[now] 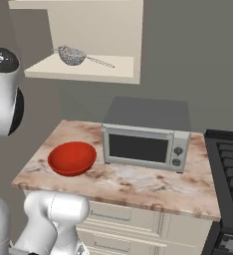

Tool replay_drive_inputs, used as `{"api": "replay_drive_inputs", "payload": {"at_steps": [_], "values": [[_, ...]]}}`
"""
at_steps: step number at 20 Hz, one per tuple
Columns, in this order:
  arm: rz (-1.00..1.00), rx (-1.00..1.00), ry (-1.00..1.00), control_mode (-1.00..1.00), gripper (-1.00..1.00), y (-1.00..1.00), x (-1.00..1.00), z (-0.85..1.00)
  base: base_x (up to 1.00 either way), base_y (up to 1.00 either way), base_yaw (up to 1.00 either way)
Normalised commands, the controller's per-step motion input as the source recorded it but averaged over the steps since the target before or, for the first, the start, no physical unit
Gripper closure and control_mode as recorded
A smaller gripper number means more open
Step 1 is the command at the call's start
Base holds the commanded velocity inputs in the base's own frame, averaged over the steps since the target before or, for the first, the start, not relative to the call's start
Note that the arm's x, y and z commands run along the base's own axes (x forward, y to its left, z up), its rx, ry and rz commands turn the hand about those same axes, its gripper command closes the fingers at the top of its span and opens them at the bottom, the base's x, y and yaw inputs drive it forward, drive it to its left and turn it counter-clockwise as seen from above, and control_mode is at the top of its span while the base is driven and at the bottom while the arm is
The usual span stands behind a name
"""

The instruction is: Open the cabinet and setup a tea strainer by placing it in the bowl upright.

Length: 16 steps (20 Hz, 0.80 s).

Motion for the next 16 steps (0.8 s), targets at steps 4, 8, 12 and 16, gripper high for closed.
{"api": "replay_drive_inputs", "payload": {"at_steps": [4,8,12,16], "values": [[0.21,-0.3,-0.13,-1.0,-1.0,-0.93,0.47,-0.72,0.0,0.0,0.0],[0.3,-0.36,-0.19,-1.0,-1.0,-0.9,0.31,-0.53,0.0,0.0,0.0],[0.3,-0.59,-0.1,-1.0,-1.0,-0.35,0.19,-0.41,0.0,0.0,0.0],[0.25,-0.72,-0.1,-1.0,-1.0,0.0,0.09,-0.33,0.0,0.0,0.0]]}}
